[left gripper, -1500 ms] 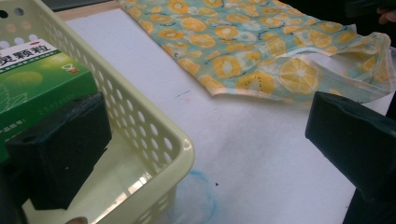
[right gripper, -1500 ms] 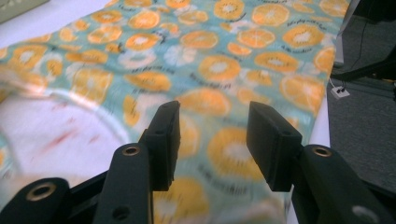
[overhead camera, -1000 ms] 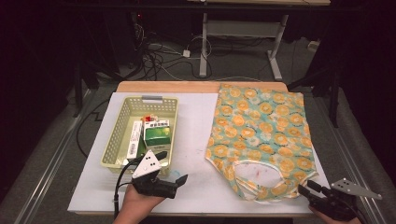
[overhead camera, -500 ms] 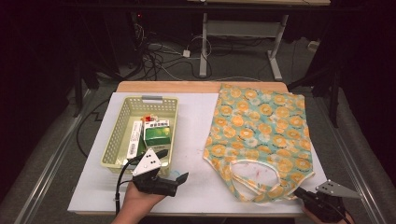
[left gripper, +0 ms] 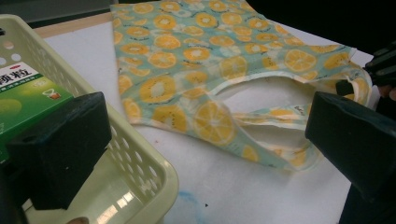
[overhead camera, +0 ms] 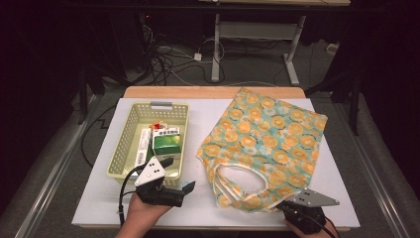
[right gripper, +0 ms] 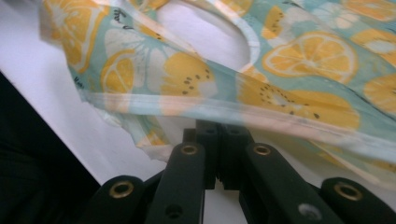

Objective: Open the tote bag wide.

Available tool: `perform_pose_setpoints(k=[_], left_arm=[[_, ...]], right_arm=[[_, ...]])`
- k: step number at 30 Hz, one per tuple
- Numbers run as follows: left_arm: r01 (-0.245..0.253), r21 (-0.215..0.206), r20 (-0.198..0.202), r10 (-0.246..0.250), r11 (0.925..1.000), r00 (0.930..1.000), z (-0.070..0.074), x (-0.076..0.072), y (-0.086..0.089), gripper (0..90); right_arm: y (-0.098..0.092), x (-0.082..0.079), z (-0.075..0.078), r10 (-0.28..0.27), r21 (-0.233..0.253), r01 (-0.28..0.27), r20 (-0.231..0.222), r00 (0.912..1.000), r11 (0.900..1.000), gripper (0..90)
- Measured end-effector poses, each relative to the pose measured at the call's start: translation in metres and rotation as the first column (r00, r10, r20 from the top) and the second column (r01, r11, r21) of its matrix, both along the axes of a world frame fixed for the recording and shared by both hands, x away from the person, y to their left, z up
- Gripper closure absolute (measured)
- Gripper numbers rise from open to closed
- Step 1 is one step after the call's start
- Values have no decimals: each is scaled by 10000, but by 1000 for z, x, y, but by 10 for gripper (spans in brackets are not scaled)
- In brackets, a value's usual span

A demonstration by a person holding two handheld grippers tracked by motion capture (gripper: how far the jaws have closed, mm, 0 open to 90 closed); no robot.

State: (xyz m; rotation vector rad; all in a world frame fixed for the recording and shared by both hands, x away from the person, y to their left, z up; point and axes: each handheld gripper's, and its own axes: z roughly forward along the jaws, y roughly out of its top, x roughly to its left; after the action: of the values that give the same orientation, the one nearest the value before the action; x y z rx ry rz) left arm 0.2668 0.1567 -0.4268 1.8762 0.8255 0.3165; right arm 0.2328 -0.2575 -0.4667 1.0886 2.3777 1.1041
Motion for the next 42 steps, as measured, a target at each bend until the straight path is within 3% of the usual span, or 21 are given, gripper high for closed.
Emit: perform_pose_setpoints(k=[3, 9, 15, 20, 24, 27, 34, 37, 42], left_arm=[[12, 24, 2, -12, 10000, 10000, 0, -1, 0, 0], [-35, 25, -8, 35, 10000, 10000, -2, 1, 1, 0], [-85, 8, 70, 85, 10000, 9999, -1, 1, 2, 0], [-119, -98, 55, 120, 9999, 9999, -1, 2, 1, 0], [-138, -82, 116, 139, 9999, 9998, -1, 0, 1, 0], [-116, -76, 127, 117, 9999, 9999, -1, 0, 0, 0], [-71, -45, 98, 71, 10000, 9999, -3, 3, 0, 0], [-78, -32, 74, 78, 10000, 9999, -4, 4, 0, 0], [-159, -23, 20, 159, 9999, 9999, -6, 6, 1, 0]], right_arm=[[7, 0, -1, 270, 15, -270, -100, 9996, 9996, 828], [-3, -11, 5, 227, 632, -224, -45, 9997, 9977, 679], [-15, -30, 15, 154, 1152, -175, 197, 9997, 9932, 649], [-17, -39, 29, 124, 1674, -244, 725, 9973, 9856, 624], [-3, -27, 37, 383, 1644, -539, 969, 9946, 9849, 585], [15, -10, 42, 762, 1313, -910, 1138, 9906, 9872, 585], [58, 31, 46, 1649, 1093, -1778, 1173, 9793, 9780, 596], [66, 38, 47, 1958, 1255, -2114, 1260, 9725, 9693, 634], [73, 30, 46, 2306, 1433, -2464, 1180, 9659, 9585, 642]])
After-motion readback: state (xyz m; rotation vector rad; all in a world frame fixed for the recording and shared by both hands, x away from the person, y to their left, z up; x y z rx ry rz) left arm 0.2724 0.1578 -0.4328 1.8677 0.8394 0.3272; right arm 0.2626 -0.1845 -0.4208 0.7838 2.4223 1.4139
